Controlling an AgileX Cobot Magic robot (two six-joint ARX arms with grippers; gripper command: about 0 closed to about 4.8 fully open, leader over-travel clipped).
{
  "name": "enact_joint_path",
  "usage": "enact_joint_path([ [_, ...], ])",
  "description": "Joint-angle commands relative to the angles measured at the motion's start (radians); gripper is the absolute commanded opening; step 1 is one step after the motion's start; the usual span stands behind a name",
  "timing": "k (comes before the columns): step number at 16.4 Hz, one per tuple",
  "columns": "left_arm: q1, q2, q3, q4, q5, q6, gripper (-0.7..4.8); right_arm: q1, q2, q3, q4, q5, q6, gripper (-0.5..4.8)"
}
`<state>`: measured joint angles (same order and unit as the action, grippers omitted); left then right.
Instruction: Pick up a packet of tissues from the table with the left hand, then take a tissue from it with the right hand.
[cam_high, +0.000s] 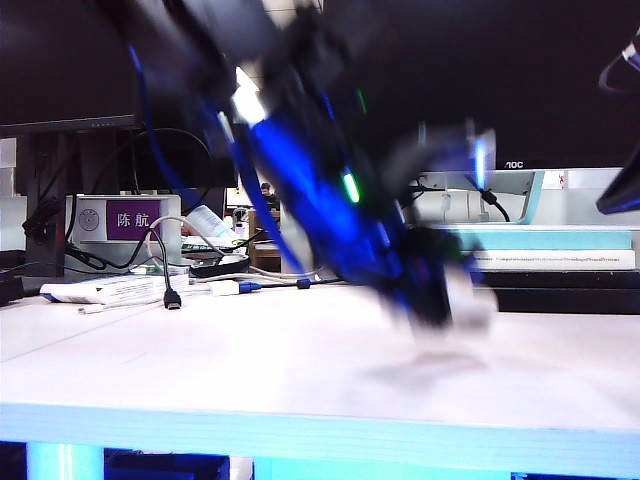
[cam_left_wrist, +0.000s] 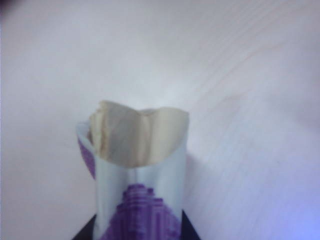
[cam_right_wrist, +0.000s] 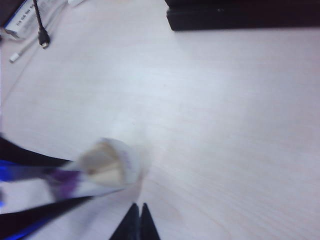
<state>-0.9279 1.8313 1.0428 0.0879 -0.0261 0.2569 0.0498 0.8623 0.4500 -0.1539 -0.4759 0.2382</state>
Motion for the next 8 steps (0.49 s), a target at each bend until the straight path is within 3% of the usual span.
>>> enact_joint_path([
  [1, 0.043, -0.146, 0.001, -0.071, 0.034, 0.137, 1.51, 0.0, -0.002, 0.003, 0.032, -0.155, 0.005, -0.04],
  [5, 0.145, -0.276, 0.001, -0.226, 0.343, 0.257, 1.51, 0.0, -0.002, 0.003, 0.153, -0.405, 0.111, 0.01],
  [7, 0.235, -0.294, 0.001, -0.326, 0.597, 0.297, 1.51, -0.002, -0.002, 0.003, 0.269, -0.551, 0.233, 1.16],
  [8, 0.264, -0.294, 0.002, -0.362, 0.695, 0.318, 1.51, -0.004, -0.002, 0.003, 0.298, -0.597, 0.266, 1.31],
])
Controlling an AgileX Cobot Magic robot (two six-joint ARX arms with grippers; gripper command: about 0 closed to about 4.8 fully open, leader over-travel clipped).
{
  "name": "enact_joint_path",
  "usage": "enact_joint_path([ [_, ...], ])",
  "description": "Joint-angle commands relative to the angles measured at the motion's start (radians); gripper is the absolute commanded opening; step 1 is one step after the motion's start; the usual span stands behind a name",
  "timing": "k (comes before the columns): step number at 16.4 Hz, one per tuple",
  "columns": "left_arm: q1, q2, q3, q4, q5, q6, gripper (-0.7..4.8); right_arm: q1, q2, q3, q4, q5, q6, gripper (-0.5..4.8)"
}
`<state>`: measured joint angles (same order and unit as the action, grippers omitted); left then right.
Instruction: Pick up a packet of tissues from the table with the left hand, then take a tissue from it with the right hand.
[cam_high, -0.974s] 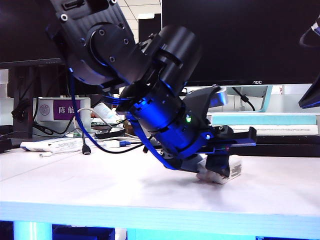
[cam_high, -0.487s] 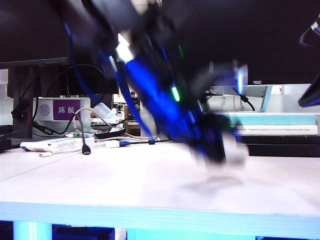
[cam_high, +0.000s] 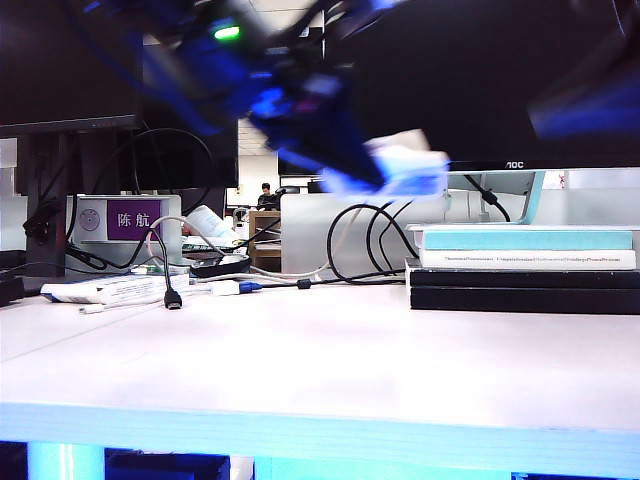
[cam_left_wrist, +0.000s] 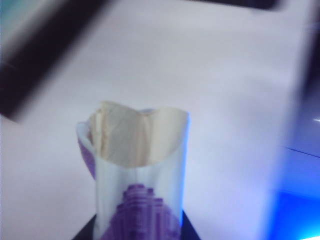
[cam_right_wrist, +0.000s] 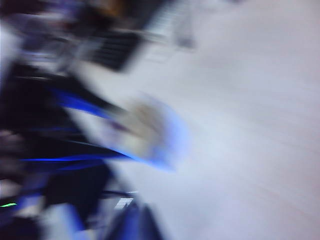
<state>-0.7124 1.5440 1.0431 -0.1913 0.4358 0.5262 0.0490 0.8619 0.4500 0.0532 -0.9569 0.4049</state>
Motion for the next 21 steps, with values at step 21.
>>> enact_joint_path([
  [21, -0.05, 0.041, 0.002, 0.148, 0.603, -0.141, 1.51, 0.039, 0.182, -0.012, 0.352, -0.39, 0.345, -0.05],
])
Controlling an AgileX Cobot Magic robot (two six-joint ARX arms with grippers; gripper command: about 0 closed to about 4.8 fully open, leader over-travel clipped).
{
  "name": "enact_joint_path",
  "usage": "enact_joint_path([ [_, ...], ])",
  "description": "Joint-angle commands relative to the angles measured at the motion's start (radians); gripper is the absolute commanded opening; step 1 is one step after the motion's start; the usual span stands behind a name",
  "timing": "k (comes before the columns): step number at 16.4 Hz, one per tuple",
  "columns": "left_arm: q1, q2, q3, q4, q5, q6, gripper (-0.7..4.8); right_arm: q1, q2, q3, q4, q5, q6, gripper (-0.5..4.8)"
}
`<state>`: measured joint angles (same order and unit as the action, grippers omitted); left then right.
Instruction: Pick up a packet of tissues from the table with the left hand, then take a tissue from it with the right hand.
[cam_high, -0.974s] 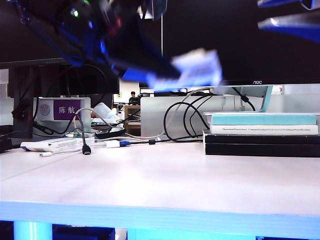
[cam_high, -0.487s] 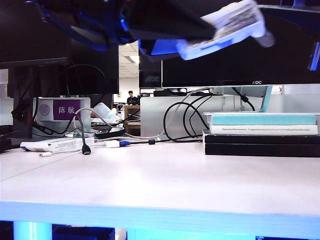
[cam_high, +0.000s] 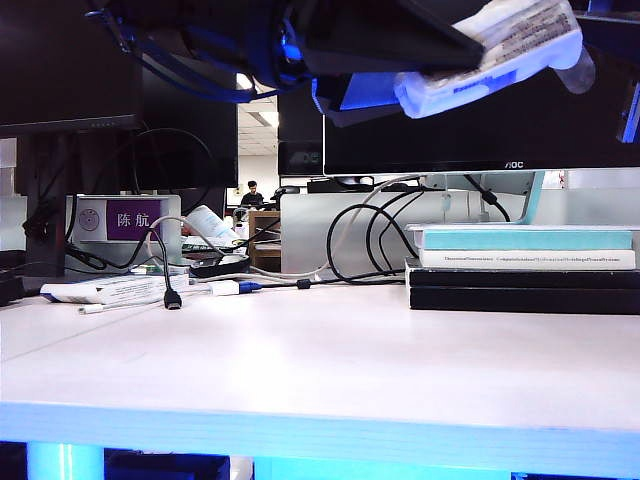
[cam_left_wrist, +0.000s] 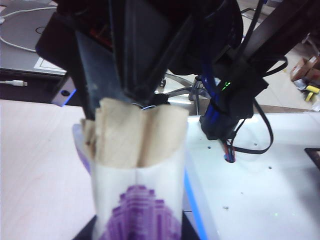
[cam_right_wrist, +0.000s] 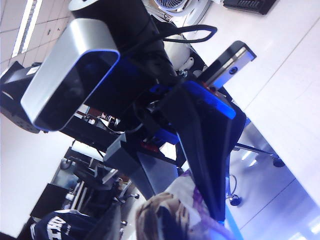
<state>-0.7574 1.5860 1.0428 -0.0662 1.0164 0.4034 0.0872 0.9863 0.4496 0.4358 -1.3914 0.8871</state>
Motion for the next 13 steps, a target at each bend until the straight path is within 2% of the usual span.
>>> enact_joint_path([
  [1, -0.002, -0.001, 0.003, 0.019, 0.005, -0.017, 1.51, -0.002, 0.059, -0.011, -0.006, 0.089, -0.149, -0.05],
  [2, 0.007, -0.001, 0.003, 0.009, -0.006, -0.014, 1.51, -0.005, 0.059, -0.01, 0.024, 0.109, -0.154, -0.05],
  [3, 0.06, -0.001, 0.002, -0.107, -0.01, 0.047, 1.52, -0.051, 0.058, -0.01, 0.097, 0.19, -0.154, -0.05],
  [5, 0.082, -0.001, 0.002, -0.176, -0.007, 0.087, 1.53, -0.097, 0.058, -0.01, 0.097, 0.212, -0.154, -0.05],
  [6, 0.085, -0.001, 0.002, -0.166, -0.011, 0.121, 1.74, -0.129, 0.058, -0.01, 0.101, 0.23, -0.154, -0.05],
  [7, 0.085, -0.001, 0.002, -0.137, -0.035, 0.119, 3.22, -0.129, 0.058, -0.01, 0.1, 0.229, -0.152, -0.05],
  [8, 0.082, -0.001, 0.002, -0.076, -0.21, 0.123, 4.79, -0.129, 0.058, -0.01, 0.101, 0.222, -0.124, -0.05],
  [9, 0.081, -0.001, 0.0, 0.096, -0.246, 0.12, 4.79, -0.128, 0.058, -0.01, 0.12, 0.19, -0.061, -0.05],
  [13, 0.032, 0.026, 0.0, 0.233, -0.242, 0.107, 4.79, -0.125, 0.059, -0.01, 0.34, 0.185, 0.14, -0.05],
])
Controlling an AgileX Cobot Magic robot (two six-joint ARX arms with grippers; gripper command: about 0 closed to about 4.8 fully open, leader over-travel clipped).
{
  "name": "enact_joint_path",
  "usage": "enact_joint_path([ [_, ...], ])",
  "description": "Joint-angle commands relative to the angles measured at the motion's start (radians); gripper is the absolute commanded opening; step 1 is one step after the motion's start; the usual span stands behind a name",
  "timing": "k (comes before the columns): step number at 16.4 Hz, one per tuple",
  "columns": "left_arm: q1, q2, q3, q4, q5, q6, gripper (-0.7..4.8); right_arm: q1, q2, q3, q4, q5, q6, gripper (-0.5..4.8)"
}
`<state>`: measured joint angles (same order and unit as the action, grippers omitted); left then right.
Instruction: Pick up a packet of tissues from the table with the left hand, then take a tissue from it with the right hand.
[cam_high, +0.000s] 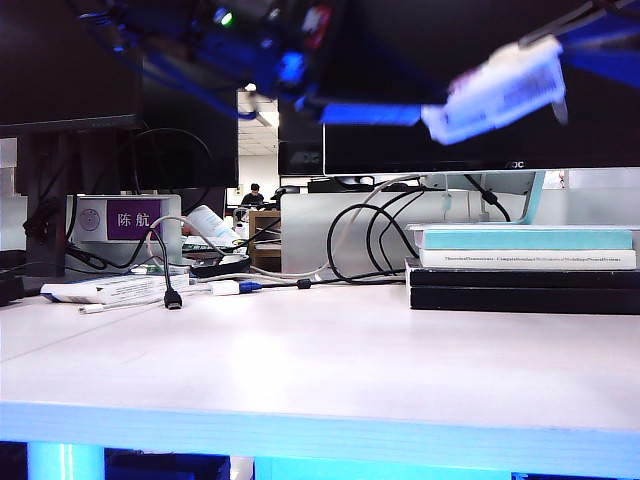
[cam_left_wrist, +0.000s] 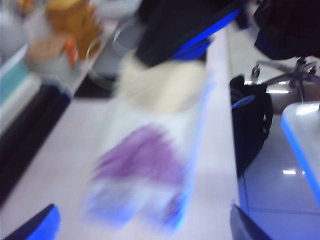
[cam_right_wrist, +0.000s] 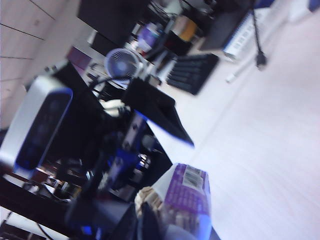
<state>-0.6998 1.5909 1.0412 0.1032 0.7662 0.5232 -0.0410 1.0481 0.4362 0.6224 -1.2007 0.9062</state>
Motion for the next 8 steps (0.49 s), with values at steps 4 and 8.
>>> enact_joint_path([
  [4, -0.063, 0.041, 0.002, 0.164, -0.03, -0.075, 4.79, 0.006, -0.002, 0.003, 0.201, -0.056, 0.167, -0.05],
  [8, -0.077, 0.044, 0.002, 0.243, -0.029, -0.134, 3.62, 0.006, -0.002, 0.003, 0.189, -0.056, 0.167, -0.05],
])
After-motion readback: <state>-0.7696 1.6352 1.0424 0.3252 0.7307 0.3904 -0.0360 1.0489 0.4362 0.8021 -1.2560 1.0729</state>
